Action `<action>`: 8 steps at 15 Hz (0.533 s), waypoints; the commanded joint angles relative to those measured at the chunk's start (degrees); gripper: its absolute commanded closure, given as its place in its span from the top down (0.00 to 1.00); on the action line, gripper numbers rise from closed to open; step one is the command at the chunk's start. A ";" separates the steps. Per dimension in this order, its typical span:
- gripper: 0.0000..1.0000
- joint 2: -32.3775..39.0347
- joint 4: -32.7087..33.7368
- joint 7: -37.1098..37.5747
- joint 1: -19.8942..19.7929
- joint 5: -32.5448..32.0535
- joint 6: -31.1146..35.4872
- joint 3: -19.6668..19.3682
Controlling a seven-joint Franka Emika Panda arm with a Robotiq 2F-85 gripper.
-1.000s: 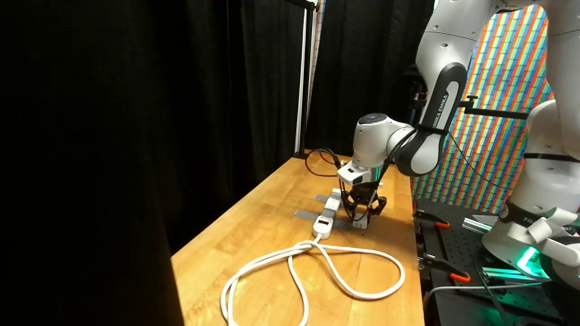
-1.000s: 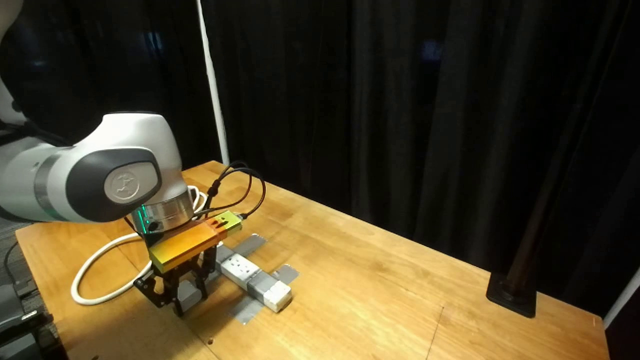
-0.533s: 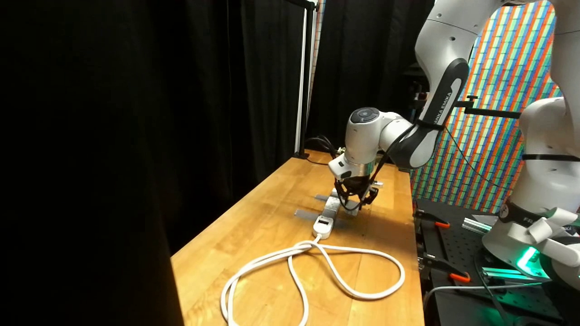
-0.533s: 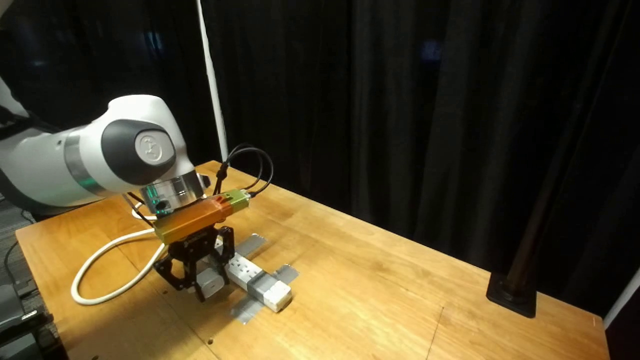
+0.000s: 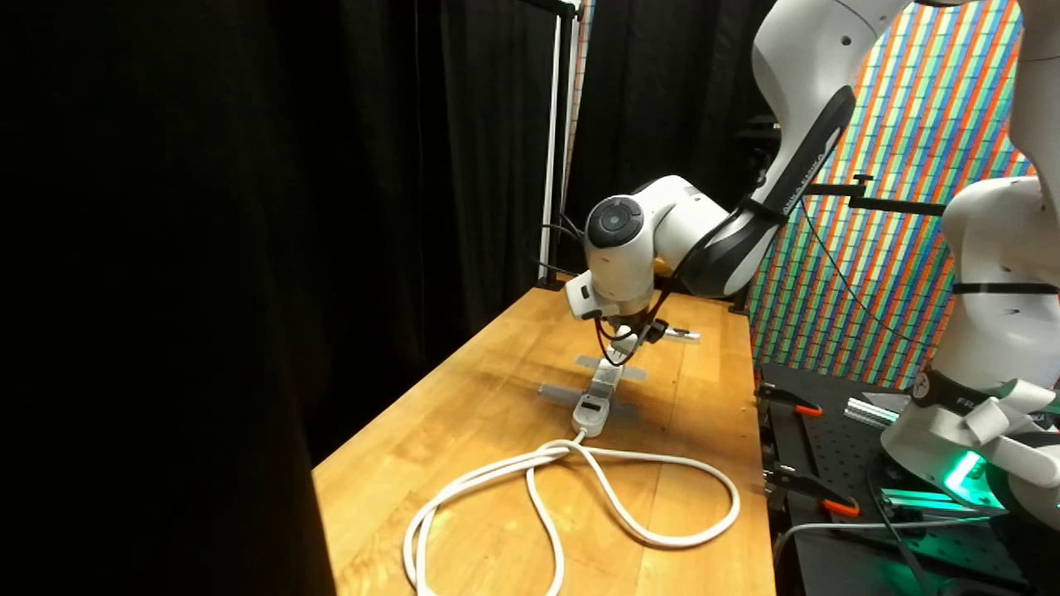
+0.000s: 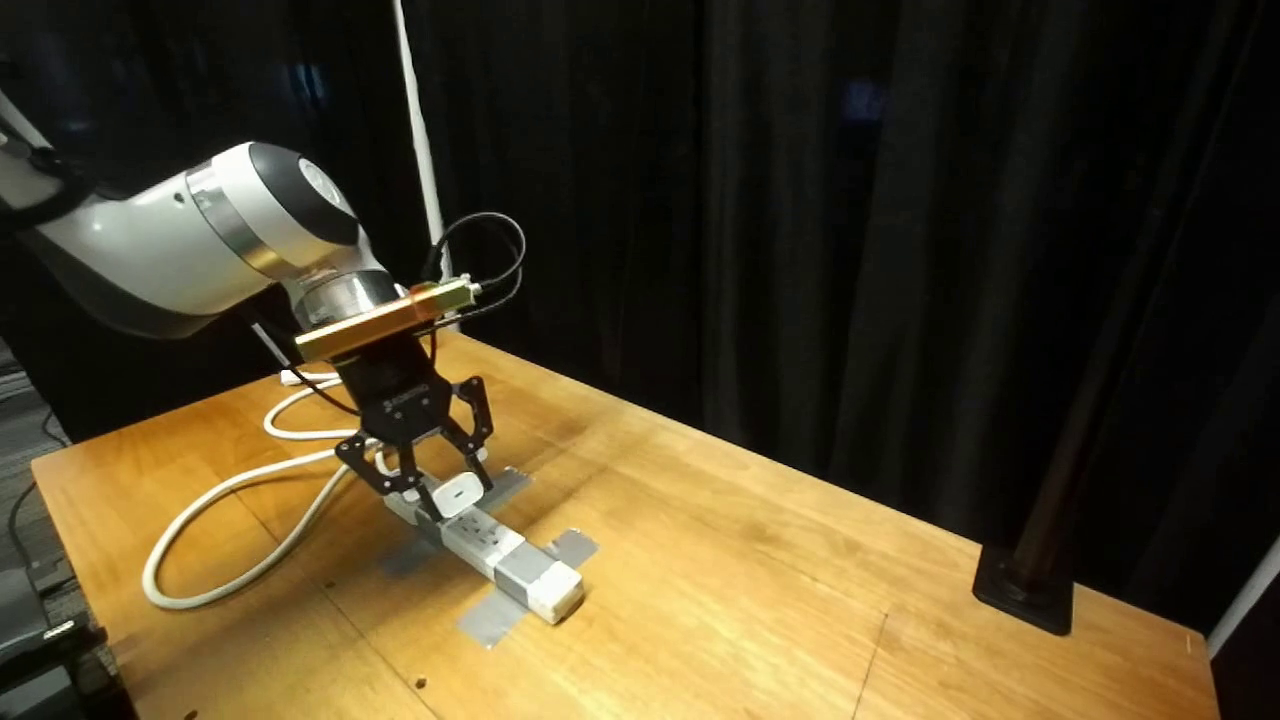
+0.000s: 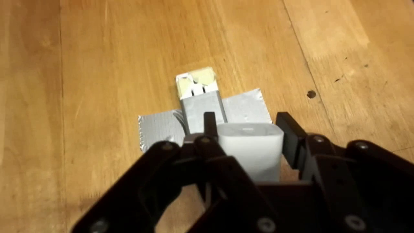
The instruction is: Plug the charger head into the extension cord
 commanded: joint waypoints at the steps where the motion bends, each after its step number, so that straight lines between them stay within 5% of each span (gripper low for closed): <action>1: 0.23 5.79 7.81 4.69 -4.37 -2.36 -13.99 7.17; 8: 0.23 18.22 20.43 6.61 -6.46 -7.21 -33.69 12.41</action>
